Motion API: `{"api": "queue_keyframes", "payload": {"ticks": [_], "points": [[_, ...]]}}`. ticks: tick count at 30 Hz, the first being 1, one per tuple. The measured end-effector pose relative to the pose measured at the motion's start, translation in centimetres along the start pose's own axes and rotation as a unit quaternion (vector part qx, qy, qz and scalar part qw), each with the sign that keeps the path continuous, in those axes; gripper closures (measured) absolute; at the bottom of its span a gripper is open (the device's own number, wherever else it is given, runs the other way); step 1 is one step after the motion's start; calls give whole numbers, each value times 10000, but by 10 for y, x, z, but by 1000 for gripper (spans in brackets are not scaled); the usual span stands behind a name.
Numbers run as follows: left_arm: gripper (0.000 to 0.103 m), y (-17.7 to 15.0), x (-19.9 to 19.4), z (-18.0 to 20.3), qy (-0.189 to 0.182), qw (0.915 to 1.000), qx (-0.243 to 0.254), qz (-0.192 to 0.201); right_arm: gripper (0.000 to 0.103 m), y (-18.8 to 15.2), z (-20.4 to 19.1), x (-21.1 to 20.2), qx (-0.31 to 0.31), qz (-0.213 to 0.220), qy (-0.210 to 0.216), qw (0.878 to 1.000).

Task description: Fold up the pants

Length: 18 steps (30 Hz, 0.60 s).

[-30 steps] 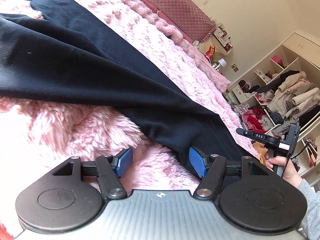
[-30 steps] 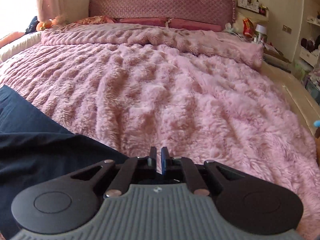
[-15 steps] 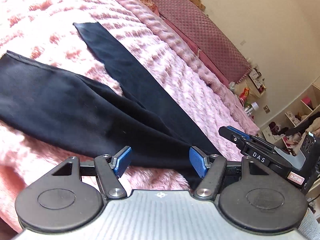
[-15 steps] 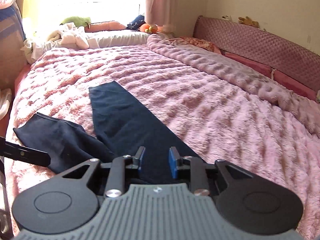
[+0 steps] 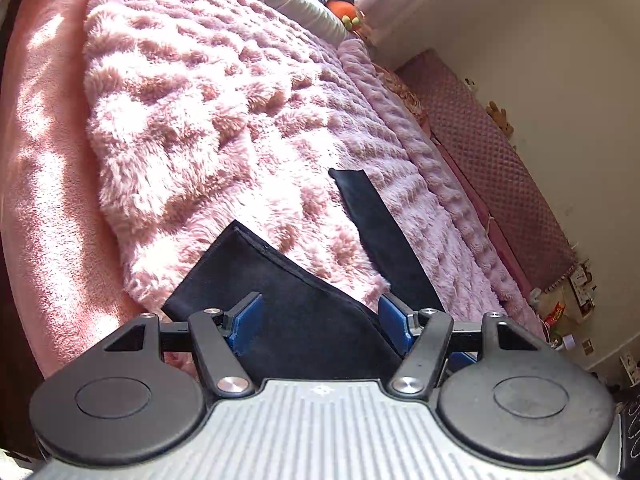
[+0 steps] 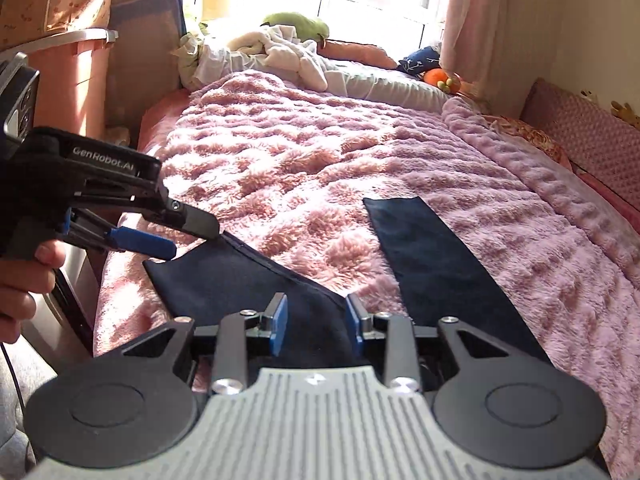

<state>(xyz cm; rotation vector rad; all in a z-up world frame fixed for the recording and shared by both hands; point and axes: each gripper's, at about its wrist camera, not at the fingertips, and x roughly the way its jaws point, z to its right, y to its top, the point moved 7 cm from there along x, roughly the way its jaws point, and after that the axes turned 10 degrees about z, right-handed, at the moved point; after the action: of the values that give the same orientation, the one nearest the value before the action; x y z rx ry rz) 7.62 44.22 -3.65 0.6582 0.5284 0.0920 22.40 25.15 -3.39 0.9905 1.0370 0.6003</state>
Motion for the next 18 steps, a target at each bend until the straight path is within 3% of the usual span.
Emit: {"api": "queue_keyframes", "payload": {"ticks": [6,12,14,16,18], "points": [[27,19,-4,-25,245,9994,-143,175,69,-16,-71,32,-1268,-372,367,9905],[27,17,2,-45,361,9981,-489,-49,67,-37,-96,59,-1649,-773,517,9819],[27,18,-1,-47,425,9979,-479,21,75,-39,-95,64,-1722,-739,452,9812],[27,22,-5,-48,534,9975,-397,219,103,-36,-88,65,-1556,-639,463,9847],[27,27,-8,-46,591,9970,-345,353,103,-29,-78,61,-1324,-413,426,9894]]}}
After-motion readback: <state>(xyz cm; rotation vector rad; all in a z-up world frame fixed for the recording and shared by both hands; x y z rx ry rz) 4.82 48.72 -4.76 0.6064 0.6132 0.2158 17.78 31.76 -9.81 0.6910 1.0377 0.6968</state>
